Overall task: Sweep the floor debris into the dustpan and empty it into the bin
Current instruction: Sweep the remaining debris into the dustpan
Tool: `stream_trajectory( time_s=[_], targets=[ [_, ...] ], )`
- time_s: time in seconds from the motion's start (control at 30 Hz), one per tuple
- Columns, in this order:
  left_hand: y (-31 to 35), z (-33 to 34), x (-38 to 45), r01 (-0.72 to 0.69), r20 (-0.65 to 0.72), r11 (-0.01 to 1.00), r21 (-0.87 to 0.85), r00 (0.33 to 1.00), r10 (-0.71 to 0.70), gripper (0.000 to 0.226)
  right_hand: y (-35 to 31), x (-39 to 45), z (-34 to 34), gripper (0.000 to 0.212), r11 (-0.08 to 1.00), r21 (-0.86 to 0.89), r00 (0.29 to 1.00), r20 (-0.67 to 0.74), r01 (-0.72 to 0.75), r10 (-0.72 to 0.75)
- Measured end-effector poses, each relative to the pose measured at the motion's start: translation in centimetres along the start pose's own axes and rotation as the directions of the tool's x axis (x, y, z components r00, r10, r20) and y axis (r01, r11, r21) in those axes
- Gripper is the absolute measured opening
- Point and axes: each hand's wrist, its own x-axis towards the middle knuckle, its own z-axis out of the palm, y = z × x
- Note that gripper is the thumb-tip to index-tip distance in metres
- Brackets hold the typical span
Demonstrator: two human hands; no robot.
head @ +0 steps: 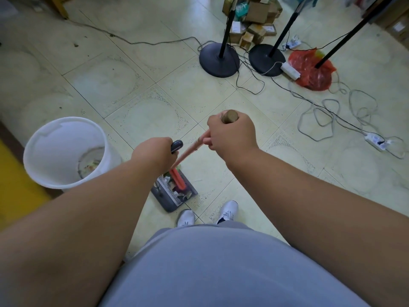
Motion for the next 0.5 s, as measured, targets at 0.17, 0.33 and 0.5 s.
stream_trajectory(
  time_s=[0.17, 0.33, 0.5],
  targets=[
    [-0.4, -0.4, -0.3, 0.089, 0.006, 0.996, -0.013, 0.996, -0.089, 0.024, -1.1, -0.3, -0.6, 0.039, 0.986, -0.092, 0.99, 0.053, 0.138, -0.134],
    [0.0, -0.9, -0.6, 0.227, 0.072, 0.974, -0.014, 0.972, -0.225, 0.021, -1.3, 0.3, -1.4, 0.034, 0.939, -0.186, 0.956, 0.112, 0.289, -0.272],
    [0.2, -0.8, -1.9, 0.325, 0.03, 0.945, -0.04, 0.946, -0.324, 0.018, -0.9, 3.1, -2.7, 0.035, 0.914, -0.195, 0.933, 0.123, 0.357, -0.338]
  ],
)
